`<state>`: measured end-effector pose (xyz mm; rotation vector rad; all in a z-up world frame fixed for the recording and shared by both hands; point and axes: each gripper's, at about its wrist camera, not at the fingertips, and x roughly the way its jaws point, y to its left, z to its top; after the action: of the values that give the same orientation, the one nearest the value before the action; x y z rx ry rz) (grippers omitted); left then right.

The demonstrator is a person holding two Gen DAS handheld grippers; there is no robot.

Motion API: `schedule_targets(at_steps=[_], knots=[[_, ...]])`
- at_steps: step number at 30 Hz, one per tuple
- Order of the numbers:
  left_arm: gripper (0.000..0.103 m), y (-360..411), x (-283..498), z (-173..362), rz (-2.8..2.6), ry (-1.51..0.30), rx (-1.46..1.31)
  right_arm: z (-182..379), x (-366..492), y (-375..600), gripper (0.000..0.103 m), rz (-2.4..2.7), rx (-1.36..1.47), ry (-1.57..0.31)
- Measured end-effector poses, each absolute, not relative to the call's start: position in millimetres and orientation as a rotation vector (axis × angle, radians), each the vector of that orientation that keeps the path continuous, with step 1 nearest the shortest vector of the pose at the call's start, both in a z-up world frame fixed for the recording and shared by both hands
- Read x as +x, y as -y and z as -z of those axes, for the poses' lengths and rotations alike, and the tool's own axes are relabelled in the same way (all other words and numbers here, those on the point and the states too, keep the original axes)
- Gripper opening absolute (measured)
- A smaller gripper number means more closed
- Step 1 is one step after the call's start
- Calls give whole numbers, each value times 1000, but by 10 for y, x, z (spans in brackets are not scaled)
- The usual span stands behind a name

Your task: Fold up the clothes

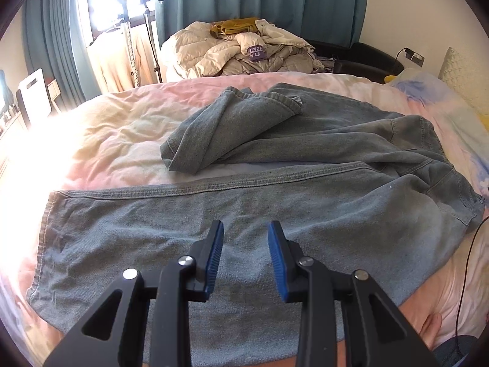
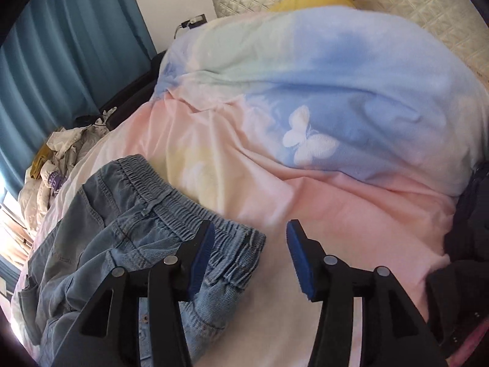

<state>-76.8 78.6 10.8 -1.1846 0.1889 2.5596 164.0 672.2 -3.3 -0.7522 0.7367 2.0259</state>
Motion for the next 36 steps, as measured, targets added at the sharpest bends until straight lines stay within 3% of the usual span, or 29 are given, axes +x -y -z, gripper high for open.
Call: schedule_targets(at_steps=[11,13,16,19,20,21,24,29,31,33,36], knots=[[32,-506,-620,-254,-2625,-148,-1090,-1012,752,-4996,52,-2454,-749,-582],[35,-429,-657,-249,-2639,-122,-1097,-1097,534,-4530,53,-2545,-769,-551],[48,-306,-689,-256,-2683,-87,-1072,-1137,278,-3784,53,-2674,-781,-508],[67,-191,-707,-277,-2699,-30,-1021,-994,99,-3190,55,-2768,-783,-536],[80,-162,-720,-276,-2693,-15,-1019,-931,40,-3002,55,-2797,-786,-547],[88,-131,-736,-267,-2688,3,-1015,-869,-18,-2814,55,-2825,-788,-558],[92,-77,-788,-207,-2665,41,-1022,-625,-160,-2352,55,-2893,-805,-565],[93,-118,-920,-86,-2612,53,-1058,-224,-254,-2234,55,-2858,-906,-421],[94,-175,-969,-61,-2592,44,-1058,-108,-287,-2346,55,-2815,-921,-462],[103,-235,-1021,-35,-2577,32,-1056,4,-336,-2466,55,-2766,-927,-507],[103,-334,-1129,-3,-2560,15,-1054,143,-422,-2651,55,-2712,-940,-599]])
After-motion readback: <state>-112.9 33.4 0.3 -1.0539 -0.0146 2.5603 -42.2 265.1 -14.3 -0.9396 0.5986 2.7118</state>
